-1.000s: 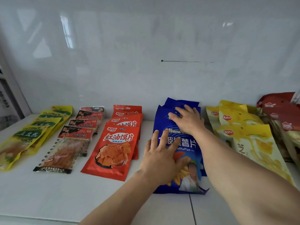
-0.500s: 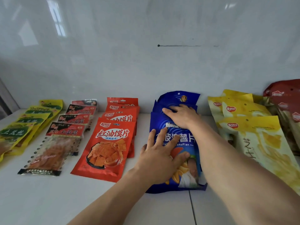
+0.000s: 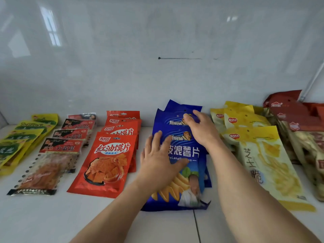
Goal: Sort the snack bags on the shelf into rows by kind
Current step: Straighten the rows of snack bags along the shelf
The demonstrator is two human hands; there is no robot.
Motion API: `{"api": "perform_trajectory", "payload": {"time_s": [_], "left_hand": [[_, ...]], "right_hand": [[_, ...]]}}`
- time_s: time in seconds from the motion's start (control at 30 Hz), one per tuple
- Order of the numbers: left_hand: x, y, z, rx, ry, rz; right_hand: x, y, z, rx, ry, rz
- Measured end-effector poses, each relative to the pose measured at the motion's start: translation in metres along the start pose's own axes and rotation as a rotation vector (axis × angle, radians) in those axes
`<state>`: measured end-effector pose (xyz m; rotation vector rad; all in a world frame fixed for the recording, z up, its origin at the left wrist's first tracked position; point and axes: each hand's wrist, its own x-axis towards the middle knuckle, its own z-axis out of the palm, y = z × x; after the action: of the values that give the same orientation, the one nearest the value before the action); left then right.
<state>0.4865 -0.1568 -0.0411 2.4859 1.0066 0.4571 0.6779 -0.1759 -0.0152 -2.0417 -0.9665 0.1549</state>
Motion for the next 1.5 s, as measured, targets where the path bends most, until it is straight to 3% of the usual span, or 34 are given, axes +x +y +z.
{"api": "perform_trajectory", "payload": {"time_s": [0.13,0.27,0.37,0.73,1.0,1.2,1.33,1.43,1.5], "left_hand": [[0.011,-0.009,0.002,-0.154,0.123,-0.099],[0.024,-0.019,0.005,-0.563,0.076,-0.223],[0.026,-0.023,0.007,-0.656,0.065,-0.235],[0.024,-0.016,0.013,-0.529,0.187,-0.220],[0.018,-0.006,-0.003,-0.325,0.218,-0.178],[0.001,0.048,-0.007,-0.128,0.380,0.043],[-0.013,0.111,0.011,-0.339,0.250,0.094],[-0.014,0.158,0.032,-0.549,0.050,-0.048],[-0.010,0.181,0.048,-0.625,-0.002,-0.170]], "right_hand": [[-0.025,0.013,0.002,0.264,0.018,0.145],[-0.044,0.021,0.008,0.446,-0.029,0.229],[-0.049,0.022,0.015,0.551,-0.081,0.237],[-0.053,0.013,0.015,0.444,-0.040,0.238],[-0.069,-0.015,-0.017,0.106,0.079,0.106],[-0.072,-0.013,-0.064,0.046,0.079,-0.044],[-0.073,0.022,-0.118,0.061,0.202,-0.079],[-0.076,0.063,-0.154,-0.024,0.271,-0.015],[-0.079,0.091,-0.166,-0.064,0.256,0.042]]}}
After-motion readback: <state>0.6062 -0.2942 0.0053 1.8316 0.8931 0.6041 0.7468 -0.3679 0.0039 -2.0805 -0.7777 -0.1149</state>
